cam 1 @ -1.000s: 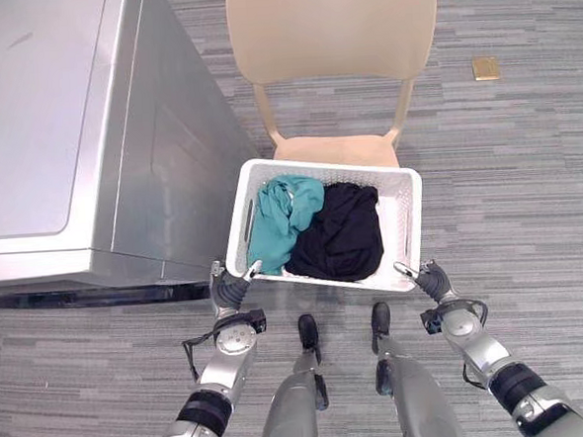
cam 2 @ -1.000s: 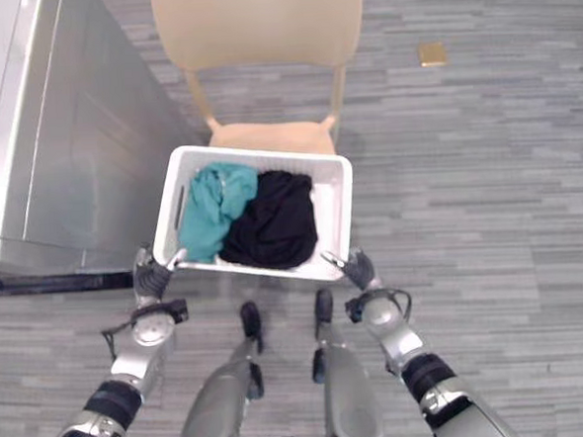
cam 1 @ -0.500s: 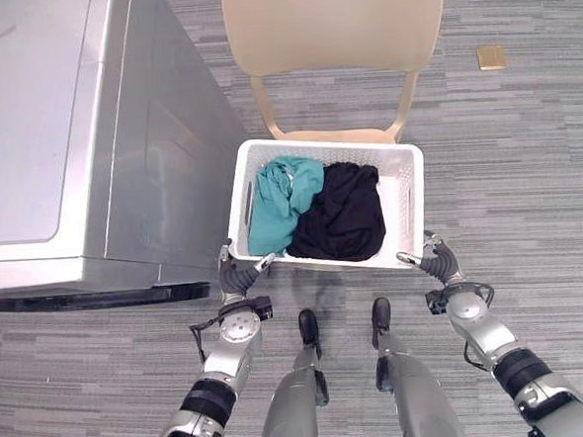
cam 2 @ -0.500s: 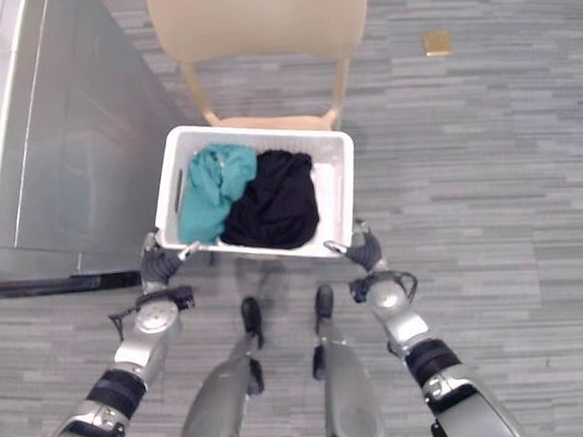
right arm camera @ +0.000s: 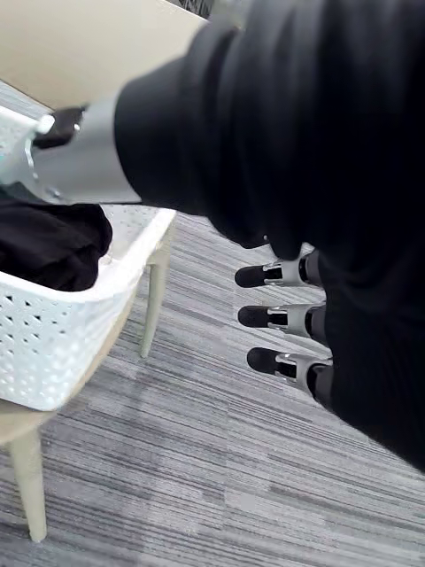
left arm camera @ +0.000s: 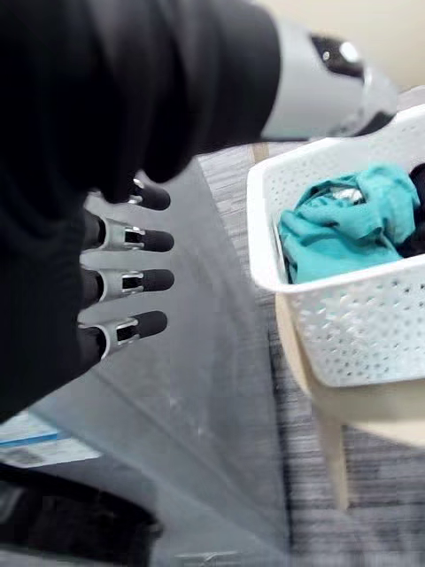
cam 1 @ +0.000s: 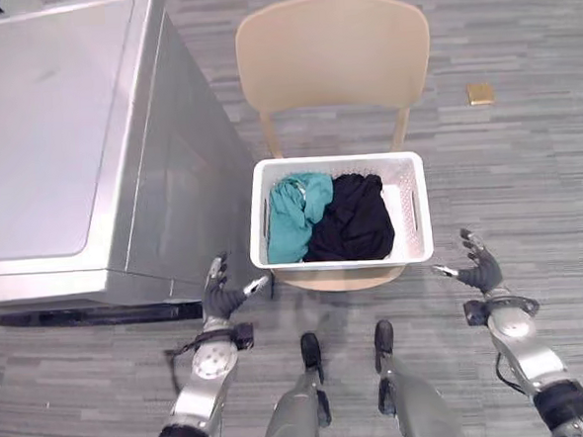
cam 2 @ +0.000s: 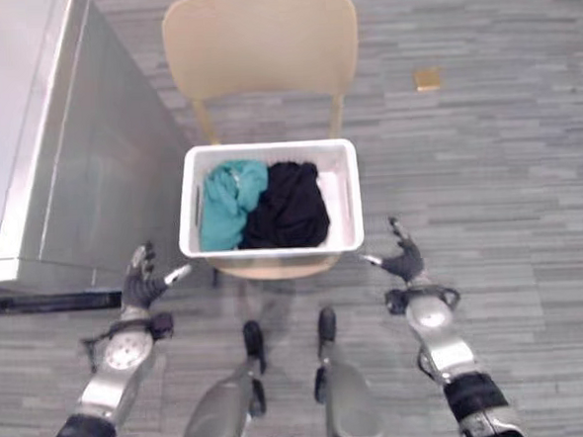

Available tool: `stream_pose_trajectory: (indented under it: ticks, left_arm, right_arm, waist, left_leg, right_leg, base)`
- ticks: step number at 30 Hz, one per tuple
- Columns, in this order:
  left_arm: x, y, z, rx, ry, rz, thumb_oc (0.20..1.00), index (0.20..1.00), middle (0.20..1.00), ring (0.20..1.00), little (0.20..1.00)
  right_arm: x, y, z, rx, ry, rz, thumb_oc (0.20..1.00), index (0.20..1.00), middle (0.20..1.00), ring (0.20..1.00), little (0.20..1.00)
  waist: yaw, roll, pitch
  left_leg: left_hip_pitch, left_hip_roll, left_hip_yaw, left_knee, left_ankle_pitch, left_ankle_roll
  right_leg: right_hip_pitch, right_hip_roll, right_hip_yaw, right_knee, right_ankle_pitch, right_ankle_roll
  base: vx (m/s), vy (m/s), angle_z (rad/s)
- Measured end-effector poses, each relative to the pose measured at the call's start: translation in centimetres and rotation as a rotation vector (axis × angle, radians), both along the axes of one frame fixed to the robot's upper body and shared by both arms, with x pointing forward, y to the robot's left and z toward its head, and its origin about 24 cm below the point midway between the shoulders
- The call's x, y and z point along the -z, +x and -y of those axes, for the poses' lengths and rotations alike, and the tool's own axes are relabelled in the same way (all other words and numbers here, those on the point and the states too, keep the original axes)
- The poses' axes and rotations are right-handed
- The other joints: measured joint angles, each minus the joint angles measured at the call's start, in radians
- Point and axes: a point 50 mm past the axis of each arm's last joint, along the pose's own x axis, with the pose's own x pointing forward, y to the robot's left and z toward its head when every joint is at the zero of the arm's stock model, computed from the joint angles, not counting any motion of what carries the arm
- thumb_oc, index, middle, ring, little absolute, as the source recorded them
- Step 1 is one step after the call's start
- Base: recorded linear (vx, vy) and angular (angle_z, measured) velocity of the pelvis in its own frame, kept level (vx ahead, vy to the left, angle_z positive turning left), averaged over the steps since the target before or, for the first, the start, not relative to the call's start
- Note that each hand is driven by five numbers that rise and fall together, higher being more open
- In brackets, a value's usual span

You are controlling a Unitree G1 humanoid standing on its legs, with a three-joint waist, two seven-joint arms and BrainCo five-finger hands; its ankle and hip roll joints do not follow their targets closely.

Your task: Grab the laundry basket,head to the washer,open it,put in the laundry and shut it.

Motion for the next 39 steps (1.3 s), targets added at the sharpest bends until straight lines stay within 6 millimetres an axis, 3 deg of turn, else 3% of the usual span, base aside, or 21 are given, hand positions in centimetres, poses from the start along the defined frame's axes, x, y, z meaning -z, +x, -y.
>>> stream_pose_trajectory:
  ticks: [5,8,12,15,19,22,24,25,26,27,28,31,32,33,34,35,36,37,38,39]
  left_arm:
    - [2.2,-2.7,-1.0,0.001,-0.004,-0.113,1.0,1.0,1.0,1.0,1.0]
    - [4.2,-4.4,-1.5,0.016,-0.005,-0.225,1.0,1.0,1.0,1.0,1.0]
    - [7.9,-8.0,-2.7,0.004,0.026,-0.44,1.0,1.0,1.0,1.0,1.0]
    - [9.9,-10.0,-3.3,-0.029,0.029,-0.562,1.0,1.0,1.0,1.0,1.0]
    - [11.8,-12.1,-3.1,-0.082,0.008,-0.682,1.0,1.0,1.0,1.0,1.0]
    - [12.1,-12.0,-3.3,-0.098,0.027,-0.699,1.0,1.0,1.0,1.0,1.0]
    - [11.7,-10.7,-3.0,-0.089,0.041,-0.665,1.0,1.0,1.0,1.0,1.0]
    - [11.7,-10.6,-3.0,-0.091,0.044,-0.659,1.0,1.0,1.0,1.0,1.0]
    - [11.5,-10.1,-3.1,-0.097,0.052,-0.645,1.0,1.0,1.0,1.0,1.0]
    - [11.3,-9.8,-3.2,-0.101,0.058,-0.634,1.0,1.0,1.0,1.0,1.0]
    - [11.4,-9.9,-3.1,-0.103,0.057,-0.637,1.0,1.0,1.0,1.0,1.0]
    - [11.5,-9.5,-2.2,-0.092,0.035,-0.625,1.0,1.0,1.0,1.0,1.0]
    - [11.2,-9.1,-1.8,-0.083,0.027,-0.603,1.0,1.0,1.0,1.0,1.0]
    - [11.1,-8.8,-1.4,-0.075,0.018,-0.589,1.0,1.0,1.0,1.0,1.0]
    - [11.0,-8.4,-0.8,-0.066,0.002,-0.57,1.0,1.0,1.0,1.0,1.0]
    - [10.8,-8.0,-0.9,-0.067,0.007,-0.562,1.0,1.0,1.0,1.0,1.0]
    - [10.4,-7.3,-1.3,-0.06,0.029,-0.547,1.0,1.0,1.0,1.0,1.0]
    - [10.5,-7.2,-1.3,-0.052,0.037,-0.551,1.0,1.0,1.0,1.0,1.0]
    - [10.6,-7.5,-1.2,-0.032,0.056,-0.563,1.0,1.0,1.0,1.0,1.0]
    - [10.5,-7.4,-1.4,-0.022,0.074,-0.557,1.0,1.0,1.0,1.0,1.0]
  right_arm:
    - [1.8,-2.6,1.7,-0.012,-0.056,-0.104,1.0,1.0,1.0,1.0,1.0]
    - [3.9,-4.0,2.1,-0.032,-0.073,-0.217,1.0,1.0,1.0,1.0,1.0]
    - [7.4,-6.3,2.5,-0.035,-0.095,-0.402,1.0,1.0,1.0,1.0,1.0]
    - [9.3,-7.6,2.0,-0.053,-0.102,-0.492,1.0,1.0,1.0,1.0,1.0]
    - [10.1,-8.3,0.8,-0.089,-0.089,-0.526,1.0,1.0,1.0,1.0,1.0]
    - [10.2,-8.5,0.7,-0.094,-0.093,-0.531,1.0,1.0,1.0,1.0,1.0]
    - [10.5,-9.0,1.1,-0.07,-0.1,-0.543,1.0,1.0,1.0,1.0,1.0]
    - [10.7,-9.3,1.1,-0.065,-0.099,-0.554,1.0,1.0,1.0,1.0,1.0]
    - [10.8,-9.2,0.9,-0.062,-0.094,-0.552,1.0,1.0,1.0,1.0,1.0]
    - [10.7,-8.8,0.7,-0.057,-0.09,-0.539,1.0,1.0,1.0,1.0,1.0]
    - [10.4,-8.3,0.6,-0.052,-0.087,-0.518,1.0,1.0,1.0,1.0,1.0]
    - [10.3,-8.3,1.0,-0.009,-0.072,-0.505,1.0,1.0,1.0,1.0,1.0]
    - [10.4,-8.7,1.3,-0.001,-0.075,-0.513,1.0,1.0,1.0,1.0,1.0]
    - [10.3,-8.7,1.6,0.004,-0.082,-0.512,1.0,1.0,1.0,1.0,1.0]
    - [10.0,-8.7,2.3,0.011,-0.106,-0.512,1.0,1.0,1.0,1.0,1.0]
    - [10.1,-8.5,2.2,0.012,-0.1,-0.515,1.0,1.0,1.0,1.0,1.0]
    - [10.3,-8.8,1.9,0.023,-0.068,-0.512,1.0,1.0,1.0,1.0,1.0]
    - [10.6,-9.0,1.4,0.052,-0.024,-0.5,1.0,1.0,1.0,1.0,1.0]
    - [11.6,-10.3,1.4,0.089,-0.013,-0.562,1.0,1.0,1.0,1.0,1.0]
    - [11.8,-10.3,0.9,0.07,-0.011,-0.573,1.0,1.0,1.0,1.0,1.0]
  waist:
    - [-0.003,0.003,-0.048]
    - [-0.001,0.002,-0.069]
    - [-0.003,-0.004,-0.146]
    - [0.0,-0.01,-0.18]
    - [0.003,-0.013,-0.196]
    - [0.001,-0.007,-0.194]
    - [0.001,0.005,-0.191]
    - [0.013,0.003,-0.184]
    - [0.003,-0.031,-0.18]
    - [0.002,-0.051,-0.17]
    - [-0.001,-0.07,-0.158]
    - [-0.045,-0.047,-0.157]
    - [-0.055,-0.021,-0.168]
    - [-0.056,0.002,-0.174]
    - [-0.053,0.043,-0.176]
    - [-0.053,0.037,-0.174]
    - [-0.05,-0.002,-0.154]
    - [-0.054,-0.011,-0.148]
    - [-0.068,-0.045,-0.174]
    - [-0.053,-0.057,-0.184]
  left_leg:
    - [0.018,0.0,-0.023,0.0,-0.004,-0.002]
    - [0.053,0.001,-0.024,-0.001,-0.012,-0.001]
    - [0.081,0.002,-0.024,-0.004,-0.037,-0.003]
    - [0.092,0.005,-0.029,-0.006,-0.051,0.006]
    - [0.086,0.007,-0.061,-0.003,-0.052,0.007]
    - [0.032,0.005,-0.109,0.031,-0.045,0.004]
    - [-0.057,0.006,-0.142,0.075,-0.051,-0.002]
    - [-0.056,0.021,-0.095,0.053,-0.09,-0.027]
    - [-0.057,0.019,-0.03,0.064,-0.107,-0.037]
    - [-0.063,0.015,0.007,0.096,-0.094,-0.029]
    - [-0.056,0.045,0.048,0.124,-0.092,-0.039]
    - [0.001,0.151,0.169,0.127,-0.066,-0.075]
    - [0.019,0.187,0.219,0.116,-0.049,-0.064]
    - [0.027,0.192,0.214,0.108,-0.018,-0.046]
    - [0.05,0.197,0.216,0.083,-0.004,-0.056]
    - [0.048,0.184,0.214,0.07,-0.001,-0.072]
    - [0.047,0.135,0.22,0.07,-0.027,-0.07]
    - [0.035,0.105,0.207,0.083,-0.036,-0.061]
    - [0.035,0.066,0.164,0.082,-0.064,-0.059]
    - [0.028,0.056,0.168,0.082,-0.072,-0.054]
  right_leg:
    - [0.038,0.001,-0.019,-0.02,0.0,0.0]
    - [0.079,0.002,-0.023,-0.031,-0.001,0.0]
    - [0.115,0.004,-0.023,-0.049,-0.001,0.0]
    - [0.137,0.006,-0.027,-0.05,-0.004,-0.002]
    - [0.148,0.013,-0.046,-0.048,-0.01,-0.006]
    - [0.133,0.022,-0.07,-0.044,-0.017,-0.013]
    - [0.11,0.01,-0.155,-0.045,-0.028,-0.028]
    - [0.104,-0.012,-0.202,-0.029,-0.014,-0.034]
    - [0.102,-0.04,-0.219,-0.045,-0.019,-0.042]
    - [0.097,-0.084,-0.228,-0.046,-0.026,-0.039]
    - [0.106,-0.112,-0.266,-0.051,-0.004,-0.037]
    - [0.153,-0.139,-0.336,-0.052,-0.019,-0.001]
    - [0.159,-0.138,-0.352,-0.051,-0.024,0.021]
    - [0.152,-0.132,-0.333,-0.047,-0.025,0.033]
    - [0.141,-0.115,-0.297,-0.048,-0.014,0.058]
    - [0.134,-0.129,-0.287,-0.046,-0.008,0.067]
    - [0.141,-0.178,-0.26,-0.051,0.004,0.084]
    - [0.176,-0.209,-0.324,-0.043,0.028,0.098]
    - [0.151,-0.253,-0.297,0.019,-0.008,0.108]
    - [0.124,-0.273,-0.281,0.067,-0.021,0.114]
  base:
    - [0.03,-0.015,0.12]
    - [0.03,-0.018,0.04]
    - [0.05,-0.041,-0.02]
    - [0.05,-0.062,0.04]
    - [-0.12,-0.085,0.22]
    - [-0.16,-0.016,0.65]
    - [-0.06,0.152,1.19]
    - [-0.05,0.174,0.96]
    - [0.0,0.195,0.78]
    - [0.07,0.233,0.73]
    - [0.06,0.231,0.66]
    - [0.03,0.128,0.9]
    - [0.0,0.0,0.69]
    - [0.0,0.0,0.44]
    - [0.22,0.55,0.21]
    - [0.27,0.666,0.24]
    - [0.35,0.871,0.54]
    - [0.14,0.382,0.91]
    - [0.09,0.271,0.68]
    - [0.06,0.158,0.36]
